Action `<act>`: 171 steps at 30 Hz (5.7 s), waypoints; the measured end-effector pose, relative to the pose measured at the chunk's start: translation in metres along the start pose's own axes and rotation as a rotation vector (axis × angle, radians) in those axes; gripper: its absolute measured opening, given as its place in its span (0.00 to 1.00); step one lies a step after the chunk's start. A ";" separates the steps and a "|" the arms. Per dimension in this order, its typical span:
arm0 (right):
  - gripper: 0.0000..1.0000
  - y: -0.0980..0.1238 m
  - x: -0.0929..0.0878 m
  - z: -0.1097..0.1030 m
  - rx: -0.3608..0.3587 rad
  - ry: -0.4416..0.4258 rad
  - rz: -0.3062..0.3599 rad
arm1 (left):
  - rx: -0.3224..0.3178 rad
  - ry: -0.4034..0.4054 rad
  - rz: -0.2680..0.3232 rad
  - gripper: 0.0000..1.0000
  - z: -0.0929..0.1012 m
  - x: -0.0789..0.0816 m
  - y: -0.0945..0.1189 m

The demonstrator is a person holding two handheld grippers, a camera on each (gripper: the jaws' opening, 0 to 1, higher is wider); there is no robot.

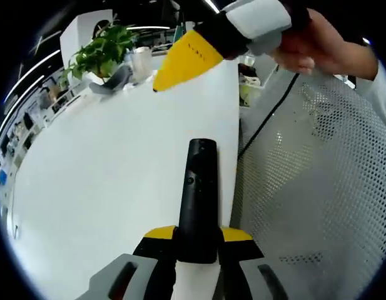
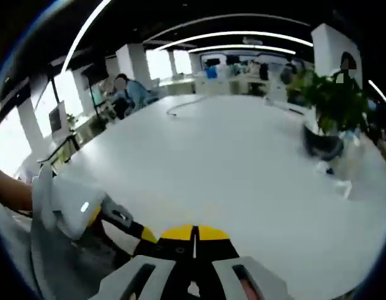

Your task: Press the specified remote control buttons in sequence, fully releasing each button before pressing the next.

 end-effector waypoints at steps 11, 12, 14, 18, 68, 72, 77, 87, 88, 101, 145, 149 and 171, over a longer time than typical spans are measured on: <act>0.20 0.028 -0.008 0.017 -0.005 -0.097 0.130 | -0.007 -0.007 -0.054 0.24 -0.002 0.004 0.001; 0.22 0.030 -0.007 0.017 -0.002 -0.076 0.155 | 0.001 0.013 -0.050 0.24 -0.003 0.003 0.001; 0.24 0.030 -0.005 0.021 -0.019 -0.025 0.157 | 0.003 0.014 -0.048 0.24 -0.003 0.003 0.001; 0.29 0.031 -0.003 0.033 -0.054 0.022 0.162 | 0.009 0.028 -0.047 0.24 -0.005 0.003 0.001; 0.81 0.019 -0.009 0.033 -0.139 -0.040 0.212 | -0.007 -0.002 -0.172 0.24 -0.127 0.014 0.002; 0.81 0.019 -0.010 0.032 -0.143 -0.034 0.209 | -0.010 0.001 -0.177 0.24 -0.133 0.015 0.001; 0.80 0.018 -0.010 0.033 -0.129 -0.049 0.203 | -0.015 0.002 -0.180 0.24 -0.138 0.017 0.002; 0.78 0.017 -0.011 0.032 -0.130 -0.041 0.187 | -0.024 -0.005 -0.188 0.24 -0.156 0.022 0.002; 0.78 0.017 -0.011 0.033 -0.130 -0.042 0.187 | -0.024 -0.006 -0.191 0.24 -0.158 0.023 0.000; 0.76 0.016 -0.012 0.033 -0.139 -0.035 0.182 | -0.029 -0.023 -0.268 0.24 -0.177 0.033 -0.004; 0.68 0.014 -0.014 0.033 -0.151 -0.020 0.148 | -0.037 -0.077 -0.418 0.24 -0.244 0.059 -0.011; 0.68 0.013 -0.014 0.033 -0.150 -0.019 0.146 | -0.039 -0.074 -0.411 0.24 -0.251 0.060 -0.010; 0.66 0.010 -0.014 0.034 -0.151 -0.014 0.125 | -0.046 -0.098 -0.445 0.24 -0.286 0.068 -0.015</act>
Point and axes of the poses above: the point that each gripper's makers call its tool centre point, and the gripper's own axes: y roughly backward along the fingers, z roughly to its right, x roughly out of its top, the point moved 9 cm from there along y, roughly backward along the fingers, and after that the axes turned 14 degrees about -z, right-handed, at the moved point
